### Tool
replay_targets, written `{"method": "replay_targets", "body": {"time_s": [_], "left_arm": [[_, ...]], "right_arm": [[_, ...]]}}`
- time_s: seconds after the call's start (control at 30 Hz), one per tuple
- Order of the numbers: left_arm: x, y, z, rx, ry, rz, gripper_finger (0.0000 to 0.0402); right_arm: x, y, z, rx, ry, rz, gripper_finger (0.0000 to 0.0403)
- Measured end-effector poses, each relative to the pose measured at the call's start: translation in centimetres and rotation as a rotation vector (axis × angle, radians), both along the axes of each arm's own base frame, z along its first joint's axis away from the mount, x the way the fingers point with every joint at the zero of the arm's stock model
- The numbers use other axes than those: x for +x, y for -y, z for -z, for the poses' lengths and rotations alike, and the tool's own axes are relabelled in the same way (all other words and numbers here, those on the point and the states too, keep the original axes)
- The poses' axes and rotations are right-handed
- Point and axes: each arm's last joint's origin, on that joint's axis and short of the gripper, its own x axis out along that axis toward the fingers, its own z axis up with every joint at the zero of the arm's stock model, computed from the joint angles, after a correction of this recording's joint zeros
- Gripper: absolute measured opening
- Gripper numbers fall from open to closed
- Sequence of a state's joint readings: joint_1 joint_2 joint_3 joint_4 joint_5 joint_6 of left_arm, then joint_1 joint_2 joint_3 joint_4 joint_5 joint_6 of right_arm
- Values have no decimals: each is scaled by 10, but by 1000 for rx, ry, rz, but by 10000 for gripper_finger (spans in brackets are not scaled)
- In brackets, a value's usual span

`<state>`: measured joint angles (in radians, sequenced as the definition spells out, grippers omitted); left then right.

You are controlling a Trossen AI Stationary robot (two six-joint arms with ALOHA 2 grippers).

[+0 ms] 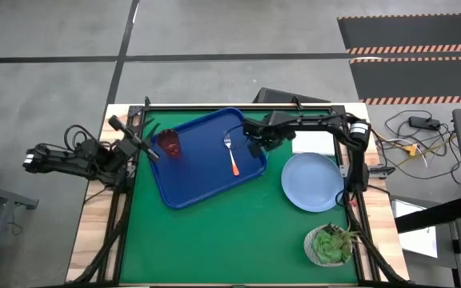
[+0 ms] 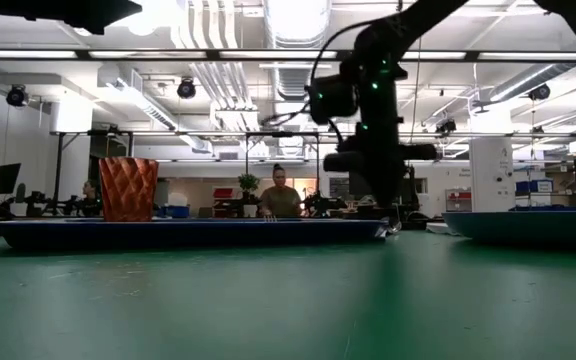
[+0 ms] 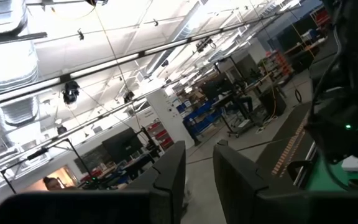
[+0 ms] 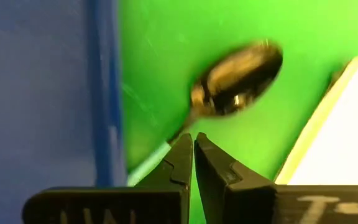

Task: Pick and place plate/cup/fork/spoon on tray
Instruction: Put the blue spoon on the blue serving tray to the right of the orange fork

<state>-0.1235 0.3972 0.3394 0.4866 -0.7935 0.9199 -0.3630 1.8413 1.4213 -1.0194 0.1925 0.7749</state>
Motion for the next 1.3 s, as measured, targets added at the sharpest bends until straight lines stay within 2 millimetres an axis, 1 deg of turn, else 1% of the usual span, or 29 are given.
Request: {"method": "replay_targets", "body": {"time_s": [0.13, 0.33, 0.43, 0.53, 0.63, 0.8, 0.93, 1.07, 1.3], "left_arm": [[1, 0, 3, 8, -18, -5, 63], [0, 0, 2, 17, -26, -19, 63], [0, -1, 3, 8, -30, -41, 63], [0, -1, 3, 1, -32, -62, 63], [-1, -1, 3, 3, -34, -65, 63], [-1, -1, 3, 3, -36, -66, 63], [-1, -1, 3, 3, -35, -66, 63], [-1, -1, 3, 4, -36, -66, 63], [-1, -1, 3, 3, -36, -66, 63]], "right_arm": [[-9, -4, 3, 11, 4, 65, 9], [-7, -4, 7, -6, 54, 93, 9], [-11, -7, 13, 1, 33, 122, 11], [-14, -8, 18, 4, 24, 161, 26], [-14, -9, 19, 4, 23, 167, 53], [-10, -8, 19, -10, 61, 164, 107], [-6, -6, 19, -47, 107, 175, 134], [-7, -6, 20, -69, 98, 202, 140], [-12, -9, 29, -67, 89, 232, 132]]}}
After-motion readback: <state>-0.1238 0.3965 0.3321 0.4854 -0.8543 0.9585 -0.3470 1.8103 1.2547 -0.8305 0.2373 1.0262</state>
